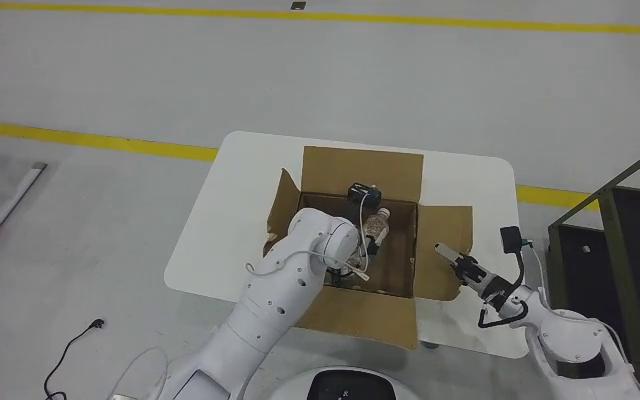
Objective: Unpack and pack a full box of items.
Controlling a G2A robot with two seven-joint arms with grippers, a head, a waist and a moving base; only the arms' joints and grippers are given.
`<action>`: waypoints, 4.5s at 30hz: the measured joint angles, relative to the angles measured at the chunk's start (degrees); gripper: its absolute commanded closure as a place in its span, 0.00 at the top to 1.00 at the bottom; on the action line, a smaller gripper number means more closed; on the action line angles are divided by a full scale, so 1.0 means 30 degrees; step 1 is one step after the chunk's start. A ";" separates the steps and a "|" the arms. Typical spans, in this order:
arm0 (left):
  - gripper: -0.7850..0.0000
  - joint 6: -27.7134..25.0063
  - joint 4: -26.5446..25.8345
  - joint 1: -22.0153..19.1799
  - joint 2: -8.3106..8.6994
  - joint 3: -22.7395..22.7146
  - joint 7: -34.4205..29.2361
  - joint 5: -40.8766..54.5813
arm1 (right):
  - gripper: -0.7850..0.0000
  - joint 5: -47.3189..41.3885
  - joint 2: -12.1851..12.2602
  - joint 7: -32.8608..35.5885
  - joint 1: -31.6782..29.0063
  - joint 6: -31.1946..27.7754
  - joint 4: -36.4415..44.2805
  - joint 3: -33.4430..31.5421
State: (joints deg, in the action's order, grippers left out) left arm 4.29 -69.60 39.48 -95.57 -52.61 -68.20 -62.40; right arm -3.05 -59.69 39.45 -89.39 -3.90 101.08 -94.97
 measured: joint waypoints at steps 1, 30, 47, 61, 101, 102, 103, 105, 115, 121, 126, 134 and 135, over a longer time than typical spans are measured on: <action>0.00 -0.0042 -0.0094 0.0035 0.0018 -0.0036 -0.0030 -0.0008 | 0.00 -0.0098 -0.0007 -0.0013 0.0035 -0.0014 -0.0062 0.0034; 0.00 -0.0384 -0.3777 0.1300 0.0546 -0.1452 -0.0828 0.0488 | 0.00 -0.0853 0.0035 -0.0757 -0.0415 -0.0756 -0.0626 -0.0812; 0.00 -0.0732 -0.5680 0.1458 0.0871 -0.2289 -0.0239 -0.0083 | 0.00 -0.0739 0.0104 -0.0714 -0.0151 -0.1066 -0.1026 -0.1195; 0.00 -0.0225 -0.8823 0.2090 0.1428 -0.3873 -0.1259 -0.2109 | 0.00 -0.0691 0.0145 -0.0595 0.0180 -0.1254 -0.1560 -0.1222; 0.00 -0.2329 -1.3643 0.2847 0.2479 -0.7450 -0.2753 -0.5566 | 0.00 -0.0812 0.0205 -0.0489 0.0211 -0.1611 -0.1661 -0.1204; 0.00 -0.2486 -1.3886 0.3088 0.2553 -0.7626 -0.2997 -0.6076 | 0.00 -0.0815 0.0205 -0.0486 0.0230 -0.1631 -0.1691 -0.1182; 0.00 -0.2569 -1.4013 0.3295 0.2608 -0.7785 -0.3171 -0.6403 | 0.00 -0.0822 0.0205 -0.0477 0.0245 -0.1640 -0.1709 -0.1164; 0.00 -0.2809 -1.4223 0.3808 0.2735 -0.8148 -0.3495 -0.7131 | 0.00 -0.0837 0.0207 -0.0453 0.0285 -0.1654 -0.1743 -0.1140; 0.00 -0.3332 -1.4985 0.6531 0.3131 -0.9120 -0.3961 -0.9014 | 0.00 -0.0852 0.0284 -0.0188 0.0479 -0.1691 -0.2068 -0.1485; 0.00 -0.3193 -1.4993 0.7926 0.3231 -0.9225 -0.3426 -0.9129 | 0.00 -0.0838 0.0315 -0.0123 0.0640 -0.1737 -0.2243 -0.1566; 0.00 -0.3188 -1.4998 0.7910 0.3230 -0.9223 -0.3429 -0.9114 | 0.00 -0.0958 0.0337 -0.0114 0.0735 -0.1786 -0.2276 -0.1670; 0.00 -0.3231 -1.4725 0.8242 0.3242 -0.9105 -0.2925 -0.9038 | 0.00 -0.1083 0.0418 0.0165 0.0763 -0.2032 -0.2633 -0.2126; 0.00 -0.3275 -1.4540 0.8432 0.3256 -0.9045 -0.2546 -0.9076 | 0.00 -0.1095 0.0427 0.0204 0.0765 -0.2078 -0.2697 -0.2170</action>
State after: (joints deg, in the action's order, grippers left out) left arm -5.54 -113.22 64.78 -85.80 -79.75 -75.84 -89.63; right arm -6.33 -58.41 40.06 -87.10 -10.13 92.98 -101.48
